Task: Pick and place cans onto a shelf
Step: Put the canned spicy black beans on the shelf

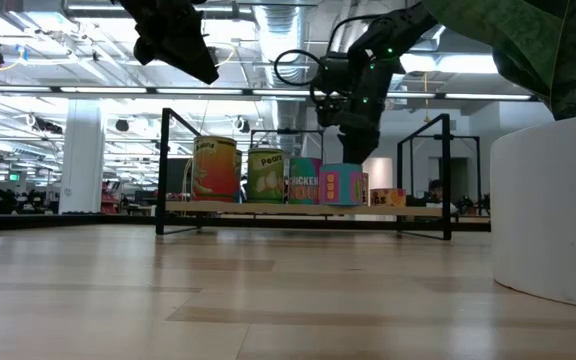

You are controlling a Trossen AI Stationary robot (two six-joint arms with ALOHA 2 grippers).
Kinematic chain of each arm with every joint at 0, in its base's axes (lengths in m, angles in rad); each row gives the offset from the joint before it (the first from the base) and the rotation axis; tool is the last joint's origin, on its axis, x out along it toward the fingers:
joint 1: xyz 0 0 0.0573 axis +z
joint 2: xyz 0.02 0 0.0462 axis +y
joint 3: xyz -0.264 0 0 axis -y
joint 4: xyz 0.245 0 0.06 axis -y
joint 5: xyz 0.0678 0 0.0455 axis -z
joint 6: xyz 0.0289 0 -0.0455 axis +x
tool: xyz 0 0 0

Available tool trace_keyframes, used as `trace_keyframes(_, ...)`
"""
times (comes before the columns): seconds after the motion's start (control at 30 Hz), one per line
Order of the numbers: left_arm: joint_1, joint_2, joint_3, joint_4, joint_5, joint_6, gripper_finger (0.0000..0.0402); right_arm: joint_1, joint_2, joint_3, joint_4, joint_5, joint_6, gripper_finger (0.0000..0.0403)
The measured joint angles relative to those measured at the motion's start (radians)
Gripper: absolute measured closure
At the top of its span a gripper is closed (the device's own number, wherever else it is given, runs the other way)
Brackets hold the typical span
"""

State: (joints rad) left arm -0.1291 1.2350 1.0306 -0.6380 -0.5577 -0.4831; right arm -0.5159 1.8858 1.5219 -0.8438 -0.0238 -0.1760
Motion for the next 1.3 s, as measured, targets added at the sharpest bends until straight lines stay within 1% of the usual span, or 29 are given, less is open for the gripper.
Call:
trace_keyframes(0.5,0.0,0.0,0.0,0.0,0.001,0.0,0.0349,-0.012,0.0,0.0,0.02,-0.001,-0.004,0.0331)
trace_keyframes(0.77,0.0,0.0,0.0,0.0,0.001,-0.001,0.0349,-0.003,0.0,0.0,0.012,0.004,-0.004,0.0331)
trace_keyframes(1.03,0.0,0.0,0.0,0.0,0.002,-0.005,0.0349,0.012,-0.002,0.0,-0.034,0.027,0.011,0.0332)
trace_keyframes(1.3,0.0,0.0,0.0,0.0,0.002,-0.004,0.0349,0.009,-0.001,0.0,-0.025,0.026,0.011,0.0333)
